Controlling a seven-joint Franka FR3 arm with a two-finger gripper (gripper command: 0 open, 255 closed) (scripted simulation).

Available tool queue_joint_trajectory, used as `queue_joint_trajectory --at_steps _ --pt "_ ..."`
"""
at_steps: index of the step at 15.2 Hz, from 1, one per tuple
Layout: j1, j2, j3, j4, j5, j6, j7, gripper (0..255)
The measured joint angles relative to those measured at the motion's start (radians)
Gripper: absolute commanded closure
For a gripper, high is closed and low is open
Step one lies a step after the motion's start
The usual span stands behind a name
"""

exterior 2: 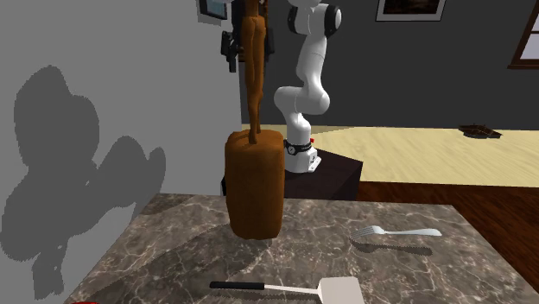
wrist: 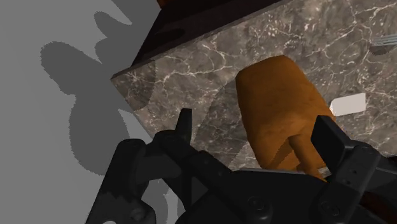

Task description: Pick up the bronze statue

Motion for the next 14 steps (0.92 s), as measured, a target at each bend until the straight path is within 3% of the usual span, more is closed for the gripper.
queue_joint_trajectory --at_steps 10,14 --pt "0.071 0.255 0.009 0.425 0.089 -0.094 -0.109 0" --pt "0.092 0.399 0.019 0.676 0.121 -0.17 -0.139 0"
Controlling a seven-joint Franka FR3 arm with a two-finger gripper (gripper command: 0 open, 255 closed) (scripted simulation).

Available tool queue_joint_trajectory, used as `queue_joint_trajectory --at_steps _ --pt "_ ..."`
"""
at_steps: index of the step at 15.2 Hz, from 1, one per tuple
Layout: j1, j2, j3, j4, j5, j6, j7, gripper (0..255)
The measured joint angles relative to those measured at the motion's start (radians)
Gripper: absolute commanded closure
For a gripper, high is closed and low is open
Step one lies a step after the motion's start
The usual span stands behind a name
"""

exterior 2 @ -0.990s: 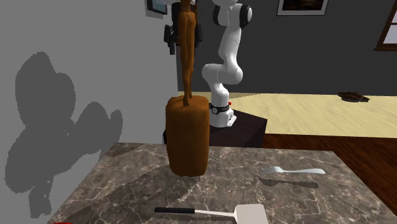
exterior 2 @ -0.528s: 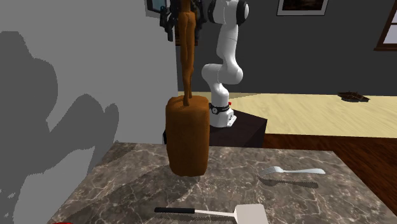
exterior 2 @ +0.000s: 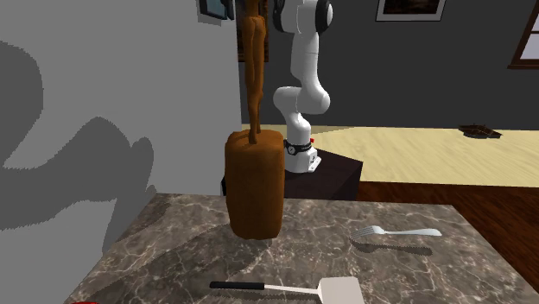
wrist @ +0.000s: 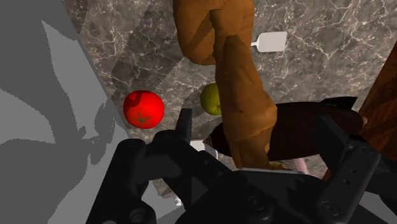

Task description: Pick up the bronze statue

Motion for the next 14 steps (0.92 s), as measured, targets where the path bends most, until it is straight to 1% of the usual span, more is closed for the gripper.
queue_joint_trajectory --at_steps 1,3,8,9,14 --pt "0.002 0.005 0.002 0.006 0.004 0.002 -0.005 0" --pt "0.004 0.0 0.003 -0.019 0.007 0.023 -0.013 0" --pt "0.005 -0.046 0.005 -0.139 0.011 0.097 -0.029 0" --pt "0.005 -0.047 0.004 -0.146 0.011 0.103 -0.031 255" --pt "0.004 -0.049 0.004 -0.153 0.011 0.109 -0.034 255"
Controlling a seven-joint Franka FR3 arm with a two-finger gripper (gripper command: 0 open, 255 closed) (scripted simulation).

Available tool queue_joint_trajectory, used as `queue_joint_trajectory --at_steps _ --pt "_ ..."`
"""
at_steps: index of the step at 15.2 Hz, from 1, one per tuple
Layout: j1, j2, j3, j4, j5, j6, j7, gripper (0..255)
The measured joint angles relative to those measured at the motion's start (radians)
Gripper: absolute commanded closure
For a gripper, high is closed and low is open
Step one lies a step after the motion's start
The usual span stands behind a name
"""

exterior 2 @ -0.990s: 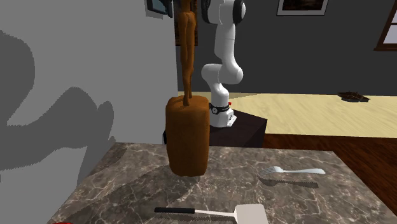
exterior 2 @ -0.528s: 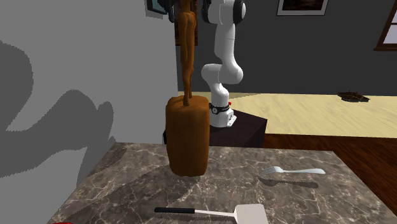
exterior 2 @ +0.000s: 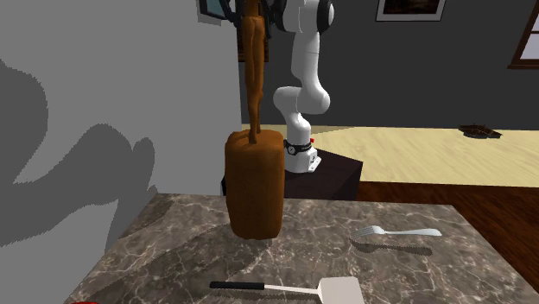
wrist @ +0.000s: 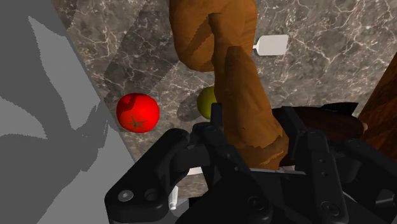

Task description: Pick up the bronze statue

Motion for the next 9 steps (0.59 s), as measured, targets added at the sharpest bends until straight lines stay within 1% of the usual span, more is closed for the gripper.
queue_joint_trajectory --at_steps 5,9 --pt "0.0 0.0 0.001 -0.001 0.0 0.001 0.001 255" --pt "0.0 0.026 -0.001 0.067 -0.002 -0.046 0.01 255"
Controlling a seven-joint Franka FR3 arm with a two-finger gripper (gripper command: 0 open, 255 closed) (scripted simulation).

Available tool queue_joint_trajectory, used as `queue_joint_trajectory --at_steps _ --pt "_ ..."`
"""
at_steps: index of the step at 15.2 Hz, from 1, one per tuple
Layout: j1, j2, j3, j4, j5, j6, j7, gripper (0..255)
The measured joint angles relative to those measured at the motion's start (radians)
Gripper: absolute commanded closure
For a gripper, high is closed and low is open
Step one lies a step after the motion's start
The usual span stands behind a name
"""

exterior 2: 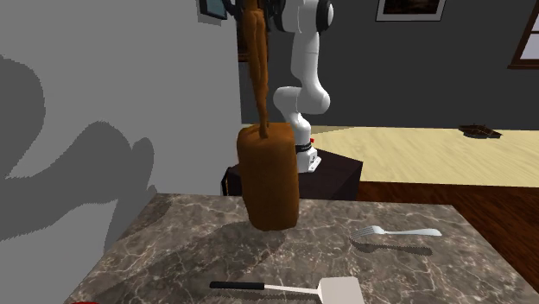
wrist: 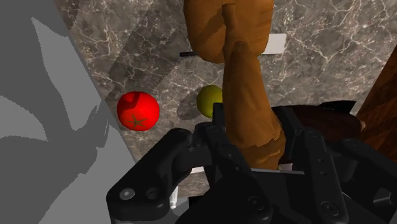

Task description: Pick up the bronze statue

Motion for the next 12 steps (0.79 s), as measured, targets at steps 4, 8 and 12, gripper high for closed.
queue_joint_trajectory --at_steps 4,8,12 --pt "0.0 0.036 0.0 0.099 -0.001 -0.062 0.014 255" --pt "0.001 0.086 0.0 0.222 -0.003 -0.133 0.03 255" --pt "0.001 0.145 0.0 0.353 -0.003 -0.204 0.044 255"
